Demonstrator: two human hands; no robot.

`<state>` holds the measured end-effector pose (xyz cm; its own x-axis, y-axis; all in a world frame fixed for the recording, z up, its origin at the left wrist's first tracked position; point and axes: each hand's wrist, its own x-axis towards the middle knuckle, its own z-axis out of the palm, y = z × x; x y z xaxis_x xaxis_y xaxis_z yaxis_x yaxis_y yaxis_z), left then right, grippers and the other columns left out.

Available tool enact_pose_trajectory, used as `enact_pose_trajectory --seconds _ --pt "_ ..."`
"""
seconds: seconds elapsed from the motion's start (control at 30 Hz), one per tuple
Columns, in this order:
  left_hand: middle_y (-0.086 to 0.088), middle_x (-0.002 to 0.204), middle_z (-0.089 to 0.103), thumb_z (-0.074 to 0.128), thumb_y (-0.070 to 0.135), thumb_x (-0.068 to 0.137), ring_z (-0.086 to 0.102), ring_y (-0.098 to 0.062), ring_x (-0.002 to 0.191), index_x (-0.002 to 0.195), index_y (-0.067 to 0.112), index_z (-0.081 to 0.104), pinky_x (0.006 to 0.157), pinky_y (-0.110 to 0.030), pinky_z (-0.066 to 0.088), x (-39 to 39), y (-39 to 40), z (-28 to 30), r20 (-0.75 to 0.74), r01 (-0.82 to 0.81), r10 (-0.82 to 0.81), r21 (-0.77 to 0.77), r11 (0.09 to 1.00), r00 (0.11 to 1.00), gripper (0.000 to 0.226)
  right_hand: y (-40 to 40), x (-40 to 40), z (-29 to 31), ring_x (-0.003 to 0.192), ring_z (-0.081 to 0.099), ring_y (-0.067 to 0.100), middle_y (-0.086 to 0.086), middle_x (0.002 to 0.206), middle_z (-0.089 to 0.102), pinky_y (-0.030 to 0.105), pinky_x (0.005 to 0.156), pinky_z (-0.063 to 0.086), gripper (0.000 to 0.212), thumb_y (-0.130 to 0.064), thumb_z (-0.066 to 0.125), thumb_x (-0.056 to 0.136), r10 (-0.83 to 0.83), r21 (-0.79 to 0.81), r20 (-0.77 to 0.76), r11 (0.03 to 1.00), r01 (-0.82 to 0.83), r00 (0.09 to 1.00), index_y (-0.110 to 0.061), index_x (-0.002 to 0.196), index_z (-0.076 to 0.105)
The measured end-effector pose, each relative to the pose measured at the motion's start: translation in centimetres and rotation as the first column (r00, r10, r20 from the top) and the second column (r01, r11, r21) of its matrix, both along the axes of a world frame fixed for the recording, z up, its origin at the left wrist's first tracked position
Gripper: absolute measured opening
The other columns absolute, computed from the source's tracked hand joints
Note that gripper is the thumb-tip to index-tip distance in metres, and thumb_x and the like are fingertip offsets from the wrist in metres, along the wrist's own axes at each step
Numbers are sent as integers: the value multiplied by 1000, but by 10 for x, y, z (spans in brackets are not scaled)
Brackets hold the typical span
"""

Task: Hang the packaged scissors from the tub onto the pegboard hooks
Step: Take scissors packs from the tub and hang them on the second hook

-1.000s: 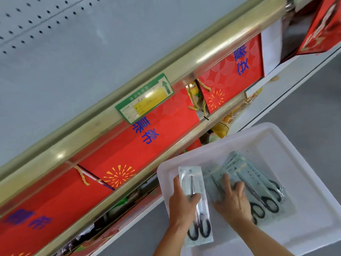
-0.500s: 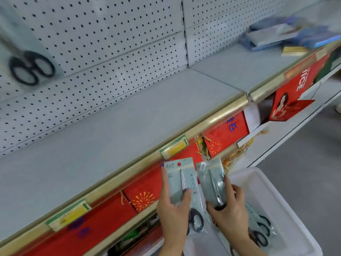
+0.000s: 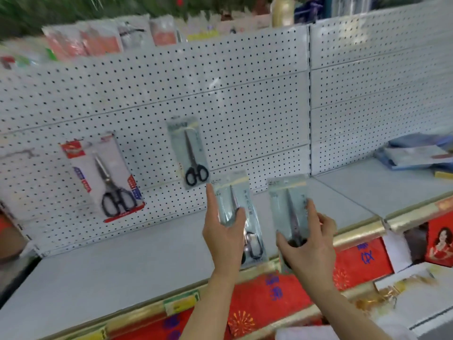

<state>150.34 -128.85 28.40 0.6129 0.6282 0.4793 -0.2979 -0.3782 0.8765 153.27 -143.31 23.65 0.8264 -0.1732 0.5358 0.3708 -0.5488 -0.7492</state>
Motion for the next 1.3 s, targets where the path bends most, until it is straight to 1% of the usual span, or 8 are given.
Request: enact_pose_trajectory --seconds 0.13,0.27,0.33,0.4,0.63,1.0,1.13,1.3 --pt "47 126 47 73 14 84 56 -7 54 143 62 23 61 -23 55 -2 16 34 42 -27 29 -35 999 999 92 22 3 36 93 54 19 0 122 37 38 67 52 101 -35 82 63 63 31 58 997 -65 996 -30 149 29" --pt "39 134 48 74 15 83 68 -9 78 147 56 25 75 -28 60 1 33 67 90 -72 76 -44 996 993 90 40 6 66 93 58 20 -3 123 36 38 70 53 100 -37 80 63 119 50 90 991 -124 989 -33 149 28" --pt "52 94 54 73 9 85 54 5 56 149 46 29 59 -10 49 9 45 82 97 -106 111 -54 993 989 86 48 8 79 94 57 18 -3 123 36 35 71 52 99 -37 79 64 145 61 114 986 -153 983 -33 149 27" --pt "32 68 59 72 11 85 46 0 50 149 45 29 54 -16 47 15 55 96 100 -127 133 -67 990 986 85 54 11 88 91 57 16 -5 123 35 34 70 51 98 -38 78 65 169 64 119 982 -178 978 -34 149 26" --pt "9 69 56 72 16 83 43 -1 45 151 46 25 47 -12 43 42 69 117 82 -128 131 -36 991 988 88 71 23 100 92 55 15 -5 124 34 31 68 49 98 -42 76 65 200 61 151 976 -211 968 -36 148 24" --pt "22 100 63 73 18 85 59 -3 70 152 48 20 59 -9 48 60 79 104 104 -188 186 12 982 977 90 83 33 100 88 51 10 -8 119 33 29 63 48 103 -36 79 64 240 29 196 968 -250 951 -33 150 24" --pt "39 120 45 72 17 88 52 15 97 153 45 19 78 -1 40 65 86 101 96 -175 171 36 984 981 89 92 34 100 91 51 10 -6 121 34 28 62 48 104 -35 80 63 262 16 200 962 -271 944 -33 150 23" --pt "12 117 53 64 37 93 52 5 96 151 46 25 77 -13 42 71 103 96 54 -248 243 127 961 969 71 111 35 106 88 52 10 -6 122 34 28 59 48 104 -37 77 62 301 3 217 951 -309 929 -33 150 22"
